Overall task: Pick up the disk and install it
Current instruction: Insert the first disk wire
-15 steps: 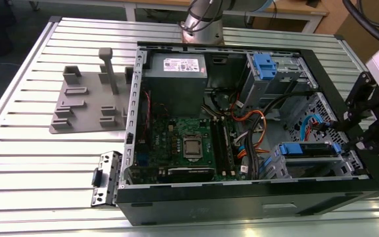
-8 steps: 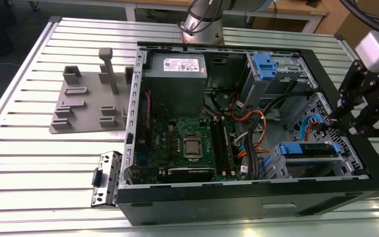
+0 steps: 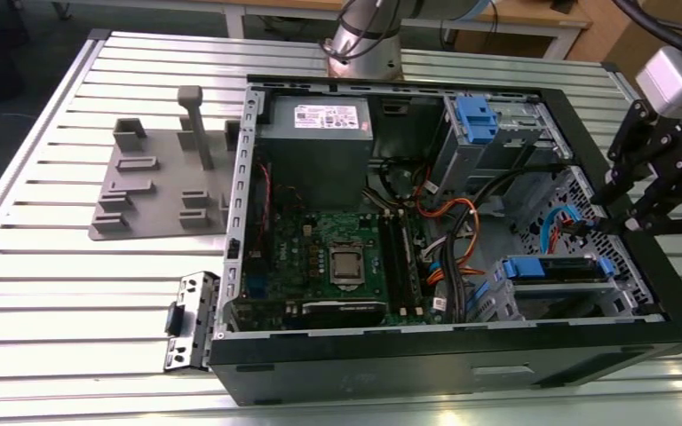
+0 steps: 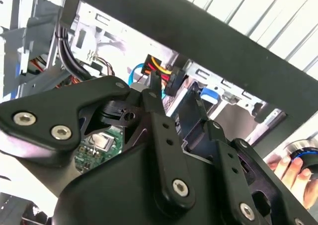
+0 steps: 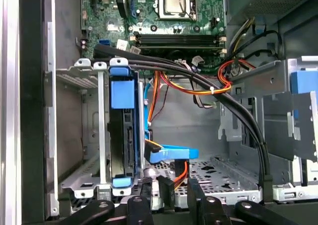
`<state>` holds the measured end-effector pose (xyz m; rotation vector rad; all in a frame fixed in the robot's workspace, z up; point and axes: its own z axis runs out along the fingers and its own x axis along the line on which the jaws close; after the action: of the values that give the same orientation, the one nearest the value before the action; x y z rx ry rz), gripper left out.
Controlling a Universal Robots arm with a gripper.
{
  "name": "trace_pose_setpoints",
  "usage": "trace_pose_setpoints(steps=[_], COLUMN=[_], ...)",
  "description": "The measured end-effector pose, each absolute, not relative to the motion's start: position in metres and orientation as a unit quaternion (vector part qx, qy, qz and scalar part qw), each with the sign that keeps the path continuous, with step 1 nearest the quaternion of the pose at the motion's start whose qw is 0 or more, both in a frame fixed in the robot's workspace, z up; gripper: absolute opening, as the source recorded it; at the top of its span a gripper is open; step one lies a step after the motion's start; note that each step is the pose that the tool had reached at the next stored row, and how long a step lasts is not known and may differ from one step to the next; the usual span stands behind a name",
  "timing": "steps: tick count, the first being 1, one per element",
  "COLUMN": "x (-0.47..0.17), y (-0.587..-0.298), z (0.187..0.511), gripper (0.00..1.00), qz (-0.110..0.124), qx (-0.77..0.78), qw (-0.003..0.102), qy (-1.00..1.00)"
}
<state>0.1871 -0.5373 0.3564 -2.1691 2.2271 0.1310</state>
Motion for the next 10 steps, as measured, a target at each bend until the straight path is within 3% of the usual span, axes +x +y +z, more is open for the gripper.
trace_pose_setpoints(steps=[10], x=[0.1878], y=[-0.5367], z=[0.3458], gripper=[0.41], qz=[0.044], qx=[-0.697], qw=[0.013], qy=[0.716])
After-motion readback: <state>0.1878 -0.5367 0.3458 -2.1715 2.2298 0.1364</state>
